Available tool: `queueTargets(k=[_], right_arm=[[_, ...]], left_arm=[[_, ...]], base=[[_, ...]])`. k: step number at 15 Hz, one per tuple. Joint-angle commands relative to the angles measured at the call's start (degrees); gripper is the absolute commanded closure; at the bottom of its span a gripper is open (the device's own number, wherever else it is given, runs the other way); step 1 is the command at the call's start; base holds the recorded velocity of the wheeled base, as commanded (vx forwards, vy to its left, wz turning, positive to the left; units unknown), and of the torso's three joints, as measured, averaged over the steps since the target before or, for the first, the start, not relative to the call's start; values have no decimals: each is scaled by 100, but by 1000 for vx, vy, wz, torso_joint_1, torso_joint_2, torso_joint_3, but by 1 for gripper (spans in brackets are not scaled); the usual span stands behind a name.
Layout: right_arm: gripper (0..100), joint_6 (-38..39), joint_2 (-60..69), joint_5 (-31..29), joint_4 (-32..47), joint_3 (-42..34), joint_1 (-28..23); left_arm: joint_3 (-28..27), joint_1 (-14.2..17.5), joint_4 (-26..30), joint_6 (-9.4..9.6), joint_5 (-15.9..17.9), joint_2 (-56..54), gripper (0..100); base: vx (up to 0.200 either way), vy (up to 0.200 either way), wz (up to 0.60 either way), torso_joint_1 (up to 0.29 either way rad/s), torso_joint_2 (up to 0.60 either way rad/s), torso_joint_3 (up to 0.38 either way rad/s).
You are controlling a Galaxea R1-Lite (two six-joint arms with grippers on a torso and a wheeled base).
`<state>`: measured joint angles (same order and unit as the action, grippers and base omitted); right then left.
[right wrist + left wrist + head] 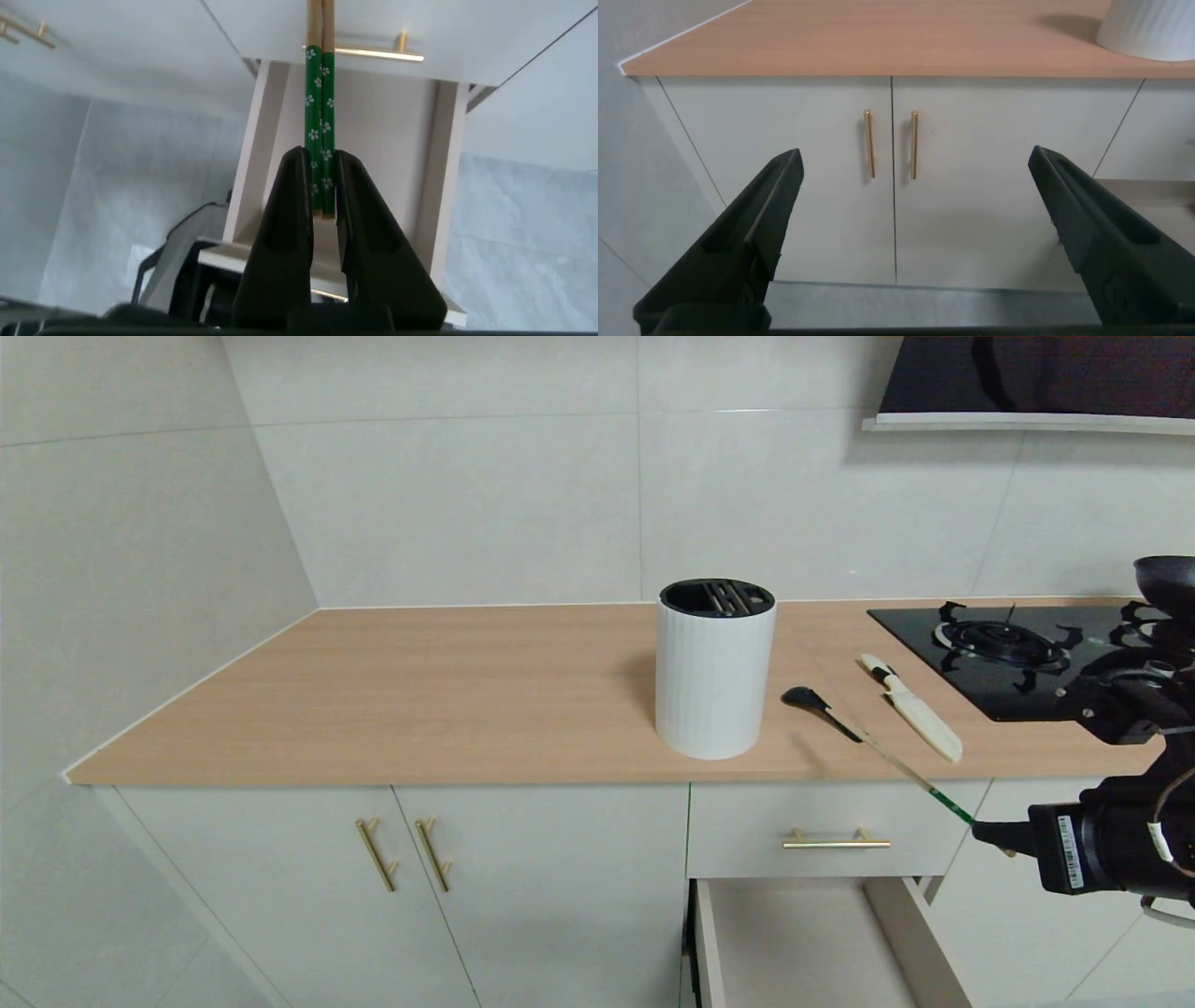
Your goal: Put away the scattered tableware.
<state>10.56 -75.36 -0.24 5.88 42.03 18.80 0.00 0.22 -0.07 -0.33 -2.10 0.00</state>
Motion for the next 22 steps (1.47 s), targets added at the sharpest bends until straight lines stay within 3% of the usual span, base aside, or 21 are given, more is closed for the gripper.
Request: queueTargets(k=[1,11,22], right_arm=[[100,-10,57,7,1,-64,124],[100,-291,83,16,-8,-319,528],[100,-326,39,16,-8,-486,862]], left_arm=[[0,4,-1,-2,-1,9,0],[0,4,-1,-2,-1,9,0],[0,4,-1,-2,-1,9,0]], base=[[0,0,0,0,0,0],[0,0,0,-8,17,9],[0,0,0,-198,466,264]])
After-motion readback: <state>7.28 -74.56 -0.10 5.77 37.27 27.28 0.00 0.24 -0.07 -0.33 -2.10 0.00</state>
